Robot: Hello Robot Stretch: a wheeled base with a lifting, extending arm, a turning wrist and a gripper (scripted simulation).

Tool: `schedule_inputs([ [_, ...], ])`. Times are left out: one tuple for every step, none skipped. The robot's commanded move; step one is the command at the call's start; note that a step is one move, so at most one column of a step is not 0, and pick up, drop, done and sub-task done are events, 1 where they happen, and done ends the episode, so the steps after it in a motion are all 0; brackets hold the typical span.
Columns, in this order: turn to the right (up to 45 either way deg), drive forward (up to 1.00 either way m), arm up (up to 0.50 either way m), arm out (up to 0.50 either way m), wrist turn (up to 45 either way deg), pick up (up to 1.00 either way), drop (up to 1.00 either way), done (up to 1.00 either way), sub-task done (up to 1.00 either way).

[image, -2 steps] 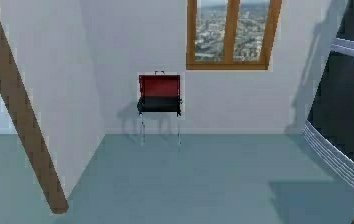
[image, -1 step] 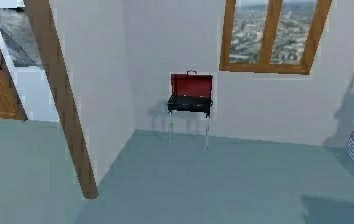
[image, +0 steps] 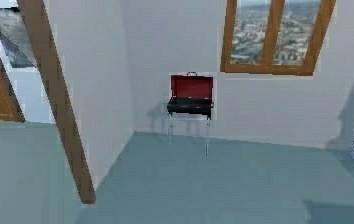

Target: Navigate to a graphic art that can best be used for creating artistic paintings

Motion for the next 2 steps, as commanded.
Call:
schedule_inputs([
  [-45.0,0.00,0.00,0.00,0.0,0.00,0.00,0.00,0.00],
  [-30.0,0.00,0.00,0.00,0.0,0.00,0.00,0.00,0.00],
])
